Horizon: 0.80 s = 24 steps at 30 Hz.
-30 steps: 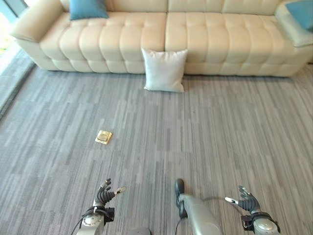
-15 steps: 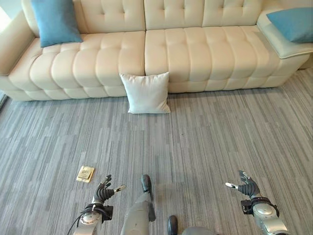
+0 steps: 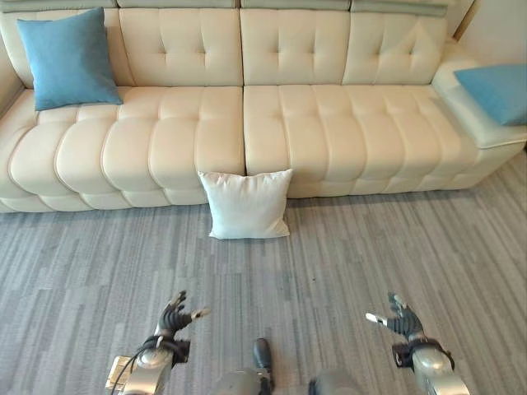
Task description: Pick up all the scattered cushions and arrange them neatly on the sofa.
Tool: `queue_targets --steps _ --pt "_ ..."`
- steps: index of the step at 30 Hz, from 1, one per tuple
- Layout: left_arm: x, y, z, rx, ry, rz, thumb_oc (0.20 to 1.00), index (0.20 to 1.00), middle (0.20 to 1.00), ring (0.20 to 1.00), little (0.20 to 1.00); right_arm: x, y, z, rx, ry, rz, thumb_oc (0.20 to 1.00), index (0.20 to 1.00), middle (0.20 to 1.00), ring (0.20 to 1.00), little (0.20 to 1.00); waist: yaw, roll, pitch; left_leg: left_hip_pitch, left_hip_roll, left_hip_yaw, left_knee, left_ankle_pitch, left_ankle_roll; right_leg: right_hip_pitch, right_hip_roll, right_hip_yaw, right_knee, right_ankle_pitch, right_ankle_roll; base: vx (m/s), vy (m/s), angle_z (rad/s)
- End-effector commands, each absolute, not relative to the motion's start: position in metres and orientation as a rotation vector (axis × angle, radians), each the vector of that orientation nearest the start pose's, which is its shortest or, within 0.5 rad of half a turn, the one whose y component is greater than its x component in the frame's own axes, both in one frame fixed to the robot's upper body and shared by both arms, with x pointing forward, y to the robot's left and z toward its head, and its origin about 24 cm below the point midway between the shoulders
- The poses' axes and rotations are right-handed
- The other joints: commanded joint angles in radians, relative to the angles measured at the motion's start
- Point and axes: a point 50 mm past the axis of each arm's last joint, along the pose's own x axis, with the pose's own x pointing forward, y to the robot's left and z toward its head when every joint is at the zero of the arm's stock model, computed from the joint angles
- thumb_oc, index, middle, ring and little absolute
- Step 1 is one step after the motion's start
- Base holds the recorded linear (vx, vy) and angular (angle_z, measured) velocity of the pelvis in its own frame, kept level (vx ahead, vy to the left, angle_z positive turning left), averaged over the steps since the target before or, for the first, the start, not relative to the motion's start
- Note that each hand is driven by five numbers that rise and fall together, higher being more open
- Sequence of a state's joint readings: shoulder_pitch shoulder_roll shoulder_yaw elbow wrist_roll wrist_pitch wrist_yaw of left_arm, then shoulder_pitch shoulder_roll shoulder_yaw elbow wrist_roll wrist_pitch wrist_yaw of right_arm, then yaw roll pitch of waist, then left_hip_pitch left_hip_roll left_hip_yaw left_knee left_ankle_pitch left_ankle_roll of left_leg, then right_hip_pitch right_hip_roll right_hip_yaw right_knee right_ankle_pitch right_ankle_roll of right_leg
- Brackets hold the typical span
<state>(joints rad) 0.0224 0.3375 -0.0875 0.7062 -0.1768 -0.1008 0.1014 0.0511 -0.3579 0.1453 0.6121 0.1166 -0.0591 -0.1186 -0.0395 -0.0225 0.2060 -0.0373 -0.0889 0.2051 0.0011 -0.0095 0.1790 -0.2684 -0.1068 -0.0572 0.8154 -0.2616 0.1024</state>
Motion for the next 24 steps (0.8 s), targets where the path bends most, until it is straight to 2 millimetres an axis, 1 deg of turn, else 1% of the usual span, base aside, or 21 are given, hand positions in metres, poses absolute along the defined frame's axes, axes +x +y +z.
queue_targets --steps 1,2,4,5,6,7,8,9,10,11,12,13,14,15,16,17,18,19,22,23,24 --pt "0.186 0.268 -0.075 0.261 0.569 0.218 1.000 1.000 1.000 1.000 1.000 0.204 -0.253 -0.066 -0.343 0.527 -0.142 1.000 1.000 1.000 1.000 1.000 -0.018 -0.026 0.048 0.047 0.087 -0.031 0.048 -0.080 -0.147 0.049 0.028 -0.063 -0.410 0.230 0.018 0.43 0.052 0.43" --pt "0.186 0.267 -0.076 0.258 0.571 0.215 1.000 1.000 1.000 1.000 1.000 0.204 -0.254 -0.066 -0.345 0.529 -0.144 1.000 1.000 1.000 1.000 1.000 -0.029 -0.029 0.051 0.074 0.077 -0.039 0.038 -0.094 -0.151 0.032 0.041 -0.081 -0.473 0.224 0.022 0.46 0.028 0.60" --pt "0.186 0.264 -0.079 0.255 0.583 0.211 1.000 1.000 1.000 1.000 1.000 0.199 -0.258 -0.069 -0.343 0.551 -0.154 1.000 1.000 1.000 1.000 1.000 -0.056 -0.037 0.051 0.132 0.060 -0.071 0.025 -0.128 -0.162 0.001 0.086 -0.066 -0.609 0.247 0.039 0.40 -0.025 0.36" --pt "0.186 0.264 -0.079 0.255 0.583 0.212 1.000 1.000 1.000 1.000 1.000 0.199 -0.258 -0.069 -0.343 0.551 -0.154 1.000 1.000 1.000 1.000 1.000 -0.057 -0.037 0.051 0.130 0.060 -0.071 0.025 -0.126 -0.162 0.002 0.086 -0.066 -0.613 0.250 0.038 0.33 -0.056 0.14" --pt "0.186 0.263 -0.079 0.257 0.582 0.210 1.000 1.000 1.000 1.000 1.000 0.197 -0.261 -0.070 -0.348 0.561 -0.162 1.000 1.000 1.000 1.000 1.000 -0.063 -0.040 0.048 0.147 0.051 -0.085 0.028 -0.142 -0.165 -0.004 0.092 -0.064 -0.666 0.265 0.044 0.40 -0.098 0.54" --pt "0.187 0.261 -0.079 0.260 0.580 0.201 1.000 1.000 1.000 1.000 1.000 0.191 -0.264 -0.073 -0.351 0.582 -0.173 1.000 1.000 1.000 1.000 1.000 -0.071 -0.042 0.045 0.172 0.046 -0.106 0.042 -0.161 -0.174 -0.016 0.084 -0.075 -0.686 0.279 0.041 0.56 -0.163 0.54" --pt "0.184 0.260 -0.081 0.264 0.589 0.188 1.000 1.000 1.000 1.000 1.000 0.184 -0.267 -0.076 -0.348 0.600 -0.183 1.000 1.000 1.000 1.000 1.000 -0.081 -0.039 0.042 0.194 0.052 -0.120 0.063 -0.175 -0.187 0.000 0.087 -0.063 -0.679 0.276 0.033 0.39 -0.134 0.78" --pt "0.184 0.260 -0.081 0.264 0.589 0.189 1.000 1.000 1.000 1.000 1.000 0.184 -0.267 -0.076 -0.348 0.600 -0.183 1.000 1.000 1.000 1.000 1.000 -0.082 -0.041 0.040 0.192 0.050 -0.121 0.063 -0.172 -0.187 -0.001 0.085 -0.063 -0.681 0.278 0.033 0.41 -0.193 0.69" --pt "0.179 0.257 -0.087 0.275 0.615 0.168 1.000 1.000 1.000 1.000 1.000 0.175 -0.270 -0.080 -0.330 0.621 -0.196 1.000 1.000 1.000 1.000 1.000 -0.089 -0.034 0.023 0.188 0.066 -0.128 0.148 -0.155 -0.222 0.040 0.092 -0.048 -0.680 0.276 0.004 0.36 -0.196 0.84" --pt "0.177 0.258 -0.088 0.270 0.621 0.171 1.000 1.000 1.000 1.000 1.000 0.173 -0.273 -0.080 -0.338 0.632 -0.204 1.000 1.000 1.000 1.000 1.000 -0.092 -0.032 0.014 0.166 0.086 -0.106 0.220 -0.120 -0.246 0.066 0.081 -0.067 -0.691 0.274 -0.006 0.47 -0.280 0.69" --pt "0.175 0.256 -0.089 0.262 0.626 0.169 1.000 1.000 1.000 1.000 1.000 0.174 -0.275 -0.079 -0.341 0.627 -0.210 1.000 1.000 1.000 1.000 1.000 -0.088 -0.033 0.021 0.120 0.111 -0.092 0.349 -0.071 -0.270 0.099 0.081 -0.071 -0.694 0.264 -0.024 0.26 -0.217 0.61" --pt "0.175 0.255 -0.089 0.256 0.625 0.168 1.000 1.000 1.000 1.000 1.000 0.176 -0.275 -0.078 -0.340 0.621 -0.213 1.000 1.000 1.000 1.000 1.000 -0.084 -0.040 0.023 0.079 0.122 -0.081 0.427 -0.029 -0.274 0.122 0.080 -0.065 -0.702 0.255 -0.038 0.16 -0.150 0.42" --pt "0.175 0.255 -0.088 0.256 0.625 0.167 1.000 1.000 1.000 1.000 1.000 0.176 -0.276 -0.078 -0.340 0.620 -0.213 1.000 1.000 1.000 1.000 1.000 -0.085 -0.039 0.023 0.075 0.124 -0.082 0.434 -0.032 -0.275 0.121 0.082 -0.066 -0.702 0.255 -0.038 0.16 -0.139 0.19" --pt "0.175 0.254 -0.090 0.249 0.628 0.171 1.000 1.000 1.000 1.000 1.000 0.176 -0.279 -0.077 -0.350 0.622 -0.219 1.000 1.000 1.000 1.000 1.000 -0.077 -0.042 0.025 0.039 0.141 -0.065 0.490 -0.019 -0.273 0.143 0.082 -0.064 -0.705 0.239 -0.052 0.33 -0.140 -0.32" --pt "0.173 0.253 -0.093 0.242 0.646 0.174 1.000 1.000 1.000 1.000 1.000 0.177 -0.281 -0.077 -0.363 0.635 -0.220 1.000 1.000 1.000 1.000 1.000 -0.050 -0.043 0.033 -0.042 0.143 -0.040 0.473 -0.068 -0.242 0.189 0.085 -0.040 -0.707 0.206 -0.059 0.33 -0.139 -0.34" --pt "0.173 0.253 -0.093 0.242 0.646 0.175 1.000 1.000 1.000 1.000 1.000 0.177 -0.281 -0.077 -0.363 0.634 -0.220 1.000 1.000 1.000 1.000 1.000 -0.050 -0.046 0.030 -0.043 0.141 -0.039 0.468 -0.063 -0.241 0.186 0.082 -0.039 -0.708 0.207 -0.059 0.34 -0.063 -0.43" --pt "0.171 0.253 -0.094 0.246 0.654 0.171 1.000 1.000 1.000 1.000 1.000 0.176 -0.282 -0.077 -0.367 0.637 -0.223 1.000 1.000 1.000 1.000 1.000 -0.044 -0.042 0.032 -0.049 0.136 -0.039 0.419 -0.087 -0.232 0.200 0.082 -0.031 -0.706 0.200 -0.055 0.24 0.020 -0.48" --pt "0.171 0.253 -0.094 0.251 0.653 0.166 1.000 1.000 1.000 1.000 1.000 0.178 -0.285 -0.075 -0.380 0.631 -0.227 1.000 1.000 1.000 1.000 1.000 -0.036 -0.038 0.027 -0.074 0.122 -0.049 0.327 -0.091 -0.227 0.215 0.084 -0.018 -0.708 0.185 -0.053 0.25 0.023 -0.56" --pt "0.170 0.253 -0.094 0.252 0.655 0.168 1.000 1.000 1.000 1.000 1.000 0.178 -0.286 -0.074 -0.388 0.632 -0.229 1.000 1.000 1.000 1.000 1.000 -0.031 -0.035 0.030 -0.085 0.117 -0.059 0.280 -0.079 -0.230 0.226 0.086 -0.012 -0.706 0.175 -0.052 0.14 0.023 -0.37" --pt "0.170 0.253 -0.094 0.250 0.653 0.169 1.000 1.000 1.000 1.000 1.000 0.178 -0.287 -0.074 -0.396 0.634 -0.230 1.000 1.000 1.000 1.000 1.000 -0.027 -0.031 0.030 -0.098 0.119 -0.068 0.244 -0.058 -0.235 0.238 0.091 -0.005 -0.706 0.167 -0.053 0.21 0.049 -0.32" --pt "0.169 0.253 -0.095 0.252 0.658 0.169 1.000 1.000 1.000 1.000 1.000 0.177 -0.288 -0.075 -0.405 0.640 -0.232 1.000 1.000 1.000 1.000 1.000 -0.020 -0.023 0.032 -0.108 0.125 -0.078 0.187 -0.018 -0.244 0.263 0.097 0.004 -0.709 0.154 -0.054 0.27 0.078 -0.21"
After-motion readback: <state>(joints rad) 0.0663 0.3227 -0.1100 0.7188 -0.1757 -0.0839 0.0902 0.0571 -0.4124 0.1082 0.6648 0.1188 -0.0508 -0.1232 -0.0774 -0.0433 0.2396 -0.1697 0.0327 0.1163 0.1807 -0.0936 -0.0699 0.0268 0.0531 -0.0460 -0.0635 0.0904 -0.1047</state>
